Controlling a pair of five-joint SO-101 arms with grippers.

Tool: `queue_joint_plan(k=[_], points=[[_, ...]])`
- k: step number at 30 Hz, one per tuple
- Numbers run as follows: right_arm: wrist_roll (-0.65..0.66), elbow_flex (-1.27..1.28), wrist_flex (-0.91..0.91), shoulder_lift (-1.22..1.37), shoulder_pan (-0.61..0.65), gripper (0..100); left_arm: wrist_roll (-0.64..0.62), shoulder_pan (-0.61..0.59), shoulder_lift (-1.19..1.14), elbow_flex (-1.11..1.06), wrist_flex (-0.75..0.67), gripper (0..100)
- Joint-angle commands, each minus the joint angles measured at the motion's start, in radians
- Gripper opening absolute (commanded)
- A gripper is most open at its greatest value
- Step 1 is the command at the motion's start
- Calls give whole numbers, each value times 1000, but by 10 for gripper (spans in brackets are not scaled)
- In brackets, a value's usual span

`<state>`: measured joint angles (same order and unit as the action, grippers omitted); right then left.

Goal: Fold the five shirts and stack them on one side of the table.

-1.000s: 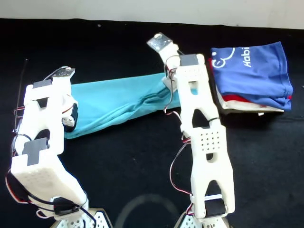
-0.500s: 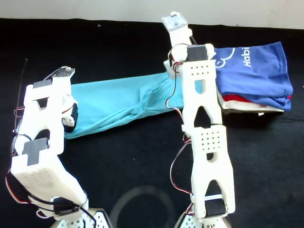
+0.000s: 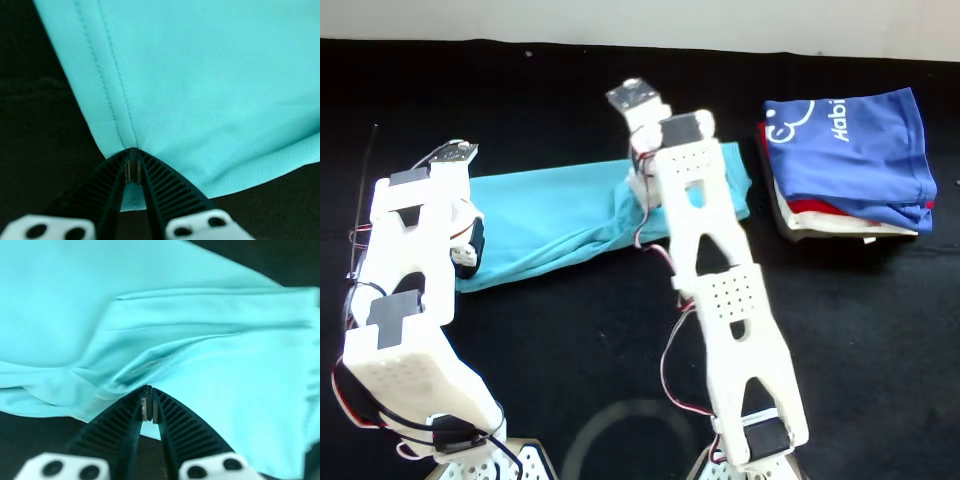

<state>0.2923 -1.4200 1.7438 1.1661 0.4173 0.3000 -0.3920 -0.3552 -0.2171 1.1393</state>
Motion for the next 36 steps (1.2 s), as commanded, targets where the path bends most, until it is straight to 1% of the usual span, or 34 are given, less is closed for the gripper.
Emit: queue_joint_plan(k=[1,4,6,14,20,24,28,30,32,34,36], points=[[-8,-10,-79,2,36,5,-2,7,-5,-5,-18,9],[-8,-10,-185,22,50,5,-2,7,-5,-5,-18,9],[-8,-10,-213,25,56,5,-2,7,-5,-5,-17,9],[-6,25,-209,70,45,5,-2,7,-5,-5,-18,9],[-8,-153,-179,-30,-24,5,-3,8,15,16,-3,9],[-8,-205,-116,-79,-79,9,-12,25,77,85,117,9],[-5,-206,-24,-140,-119,9,-89,28,150,188,230,15],[-5,-200,4,-170,-136,9,-114,28,165,251,299,63],[-3,-199,19,-196,-148,9,-137,16,162,298,334,154],[-3,-199,19,-219,-165,9,-163,-7,133,338,334,239],[-3,-197,21,-245,-174,9,-196,-28,74,386,313,258]])
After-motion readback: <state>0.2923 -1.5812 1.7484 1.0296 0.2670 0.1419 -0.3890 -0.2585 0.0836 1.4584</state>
